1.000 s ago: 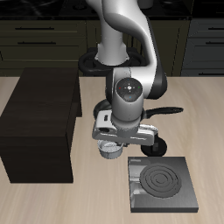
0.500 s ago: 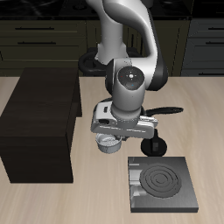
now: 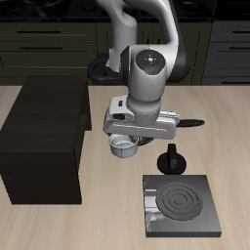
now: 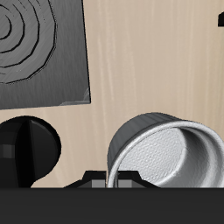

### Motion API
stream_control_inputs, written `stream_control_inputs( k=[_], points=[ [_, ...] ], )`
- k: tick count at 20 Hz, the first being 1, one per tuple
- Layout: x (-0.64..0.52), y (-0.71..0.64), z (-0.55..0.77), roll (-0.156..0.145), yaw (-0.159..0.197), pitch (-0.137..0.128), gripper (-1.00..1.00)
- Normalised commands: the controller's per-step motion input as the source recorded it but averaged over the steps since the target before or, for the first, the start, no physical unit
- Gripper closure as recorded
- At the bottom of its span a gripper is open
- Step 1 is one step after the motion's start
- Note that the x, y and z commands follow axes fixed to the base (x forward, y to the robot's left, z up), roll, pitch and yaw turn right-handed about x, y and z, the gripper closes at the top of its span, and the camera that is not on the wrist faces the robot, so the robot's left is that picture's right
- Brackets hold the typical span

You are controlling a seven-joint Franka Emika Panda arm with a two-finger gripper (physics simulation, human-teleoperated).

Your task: Place the ramekin on the stove

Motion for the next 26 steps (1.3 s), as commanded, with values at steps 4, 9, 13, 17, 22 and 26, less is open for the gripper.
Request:
stream_control_inputs(
  k=[4, 9, 13, 17, 22, 26],
  points=[
    [0.00, 0.10, 0.17, 0.006, 0.017, -0.011, 1.00],
    [0.08, 0.04, 0.11, 0.005, 0.011, -0.007, 1.00],
    [0.16, 0.17, 0.06, 0.017, 0.014, 0.020, 1.00],
    [0.16, 0.15, 0.08, 0.011, 0.010, 0.005, 1.00],
    [0.18, 0.23, 0.20, 0.018, 0.008, -0.013, 1.00],
    [0.25, 0.19, 0.20, -0.005, 0.005, -0.021, 1.00]
  ],
)
